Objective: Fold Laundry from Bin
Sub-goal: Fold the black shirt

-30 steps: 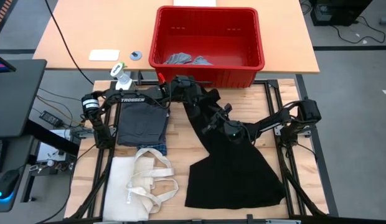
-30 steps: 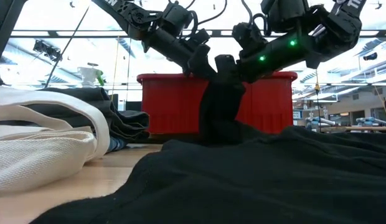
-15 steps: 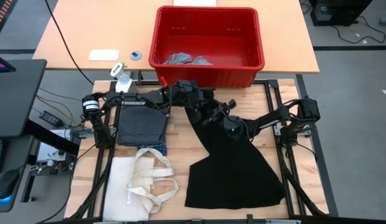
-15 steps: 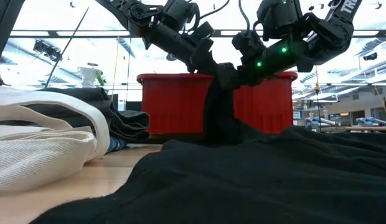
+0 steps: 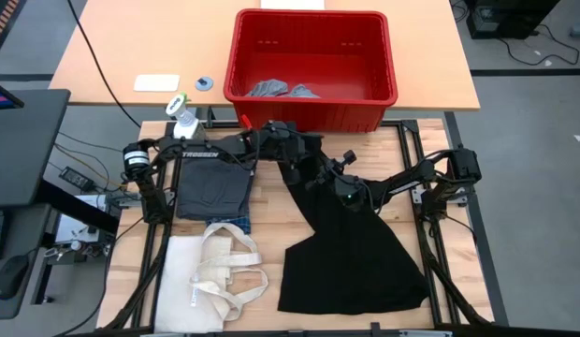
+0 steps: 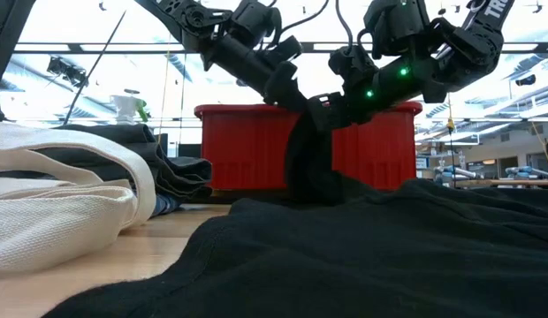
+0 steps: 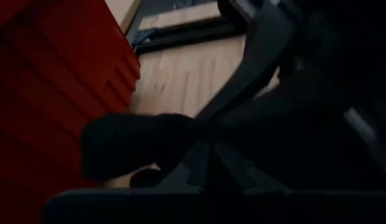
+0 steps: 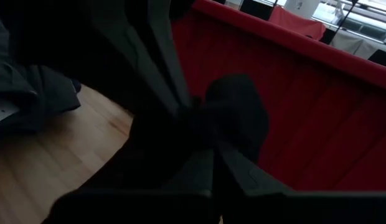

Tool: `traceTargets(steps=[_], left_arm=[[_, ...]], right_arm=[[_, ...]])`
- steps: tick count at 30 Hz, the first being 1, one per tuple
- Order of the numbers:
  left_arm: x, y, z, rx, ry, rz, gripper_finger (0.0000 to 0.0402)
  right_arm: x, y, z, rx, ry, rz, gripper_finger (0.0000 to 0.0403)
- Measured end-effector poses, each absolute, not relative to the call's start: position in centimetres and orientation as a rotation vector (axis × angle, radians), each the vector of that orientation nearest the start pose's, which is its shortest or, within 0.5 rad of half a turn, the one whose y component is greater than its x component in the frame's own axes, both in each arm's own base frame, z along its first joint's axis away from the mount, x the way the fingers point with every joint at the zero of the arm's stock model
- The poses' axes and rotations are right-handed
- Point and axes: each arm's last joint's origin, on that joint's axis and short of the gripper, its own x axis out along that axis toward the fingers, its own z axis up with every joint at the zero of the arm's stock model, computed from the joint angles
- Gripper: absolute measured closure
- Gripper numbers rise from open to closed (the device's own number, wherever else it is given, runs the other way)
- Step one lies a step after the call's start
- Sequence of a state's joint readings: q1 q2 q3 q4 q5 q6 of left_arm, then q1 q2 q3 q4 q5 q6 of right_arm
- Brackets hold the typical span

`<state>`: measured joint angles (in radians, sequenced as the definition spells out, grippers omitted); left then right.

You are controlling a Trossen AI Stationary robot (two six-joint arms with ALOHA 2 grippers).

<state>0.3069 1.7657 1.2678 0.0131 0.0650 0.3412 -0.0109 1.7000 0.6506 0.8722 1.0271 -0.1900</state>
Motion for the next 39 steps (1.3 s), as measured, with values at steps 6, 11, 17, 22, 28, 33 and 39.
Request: traceTargets(steps=[6,11,17,22,28,33,39], left_arm=[[38.0,11.8,24.9,0.326,0.568,0.116,0.0386],[37.7,11.9,24.8,0.349,0.632,0.198,0.0367],[36.7,11.8,25.6,0.374,0.694,0.240,0.0308],[36.7,11.0,23.8,0.252,0.754,0.027,0.0286],[39.0,11.6,18.9,0.158,0.755,-0.056,0.0285],[41.0,12.9,15.4,0.178,0.685,0.045,0.0285],[42.2,14.2,14.5,0.189,0.547,0.170,0.0285]], right_arm=[[31.0,-2.9,16.8,-0.266,0.263,-1.003,0.0396],[30.8,-3.0,17.3,-0.288,0.264,-1.019,0.0396],[30.3,-3.5,19.3,-0.305,0.227,-0.975,0.0397],[29.7,-3.7,20.6,-0.309,0.229,-0.946,0.0397],[28.8,-3.6,21.7,-0.266,0.241,-0.892,0.0396],[27.8,-3.2,22.4,-0.168,0.256,-0.774,0.0396],[27.2,-2.5,23.4,-0.030,0.234,-0.538,0.0396]])
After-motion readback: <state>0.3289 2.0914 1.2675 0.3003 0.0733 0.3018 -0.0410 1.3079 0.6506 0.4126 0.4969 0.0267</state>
